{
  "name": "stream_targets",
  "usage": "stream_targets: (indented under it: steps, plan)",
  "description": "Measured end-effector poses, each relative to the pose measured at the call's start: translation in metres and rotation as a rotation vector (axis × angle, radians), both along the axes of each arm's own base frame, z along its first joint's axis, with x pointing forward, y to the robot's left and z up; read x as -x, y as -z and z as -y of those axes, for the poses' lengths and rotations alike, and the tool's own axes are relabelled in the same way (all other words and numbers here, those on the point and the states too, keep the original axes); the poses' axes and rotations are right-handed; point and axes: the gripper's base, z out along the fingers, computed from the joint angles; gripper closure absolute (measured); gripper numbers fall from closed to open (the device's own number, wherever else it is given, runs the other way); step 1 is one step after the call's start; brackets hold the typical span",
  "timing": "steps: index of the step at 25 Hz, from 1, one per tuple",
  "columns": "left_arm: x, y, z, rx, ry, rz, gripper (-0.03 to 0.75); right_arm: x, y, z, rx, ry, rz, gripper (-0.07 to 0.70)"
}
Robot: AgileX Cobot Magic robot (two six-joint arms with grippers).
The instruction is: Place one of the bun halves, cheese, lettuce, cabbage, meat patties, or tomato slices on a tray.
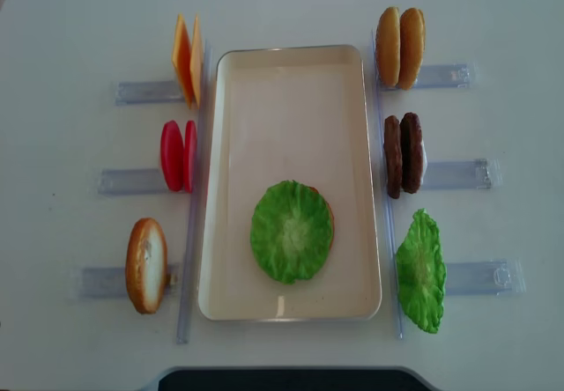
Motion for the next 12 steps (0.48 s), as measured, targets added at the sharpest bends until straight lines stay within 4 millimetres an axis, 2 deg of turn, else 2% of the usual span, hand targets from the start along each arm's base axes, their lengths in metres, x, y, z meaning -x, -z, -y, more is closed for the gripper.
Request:
stream_targets:
  steps: [6, 12]
  plan:
    - [0.000, 0.000, 0.000, 0.000, 0.000, 0.000, 0.715, 0.056, 0.012, -0.001, 0.004, -0.006, 0.072, 0.089]
    - [0.000, 0.000, 0.000, 0.000, 0.000, 0.000, 0.715, 0.094, 0.050, 0.000, 0.011, -0.012, 0.119, 0.089]
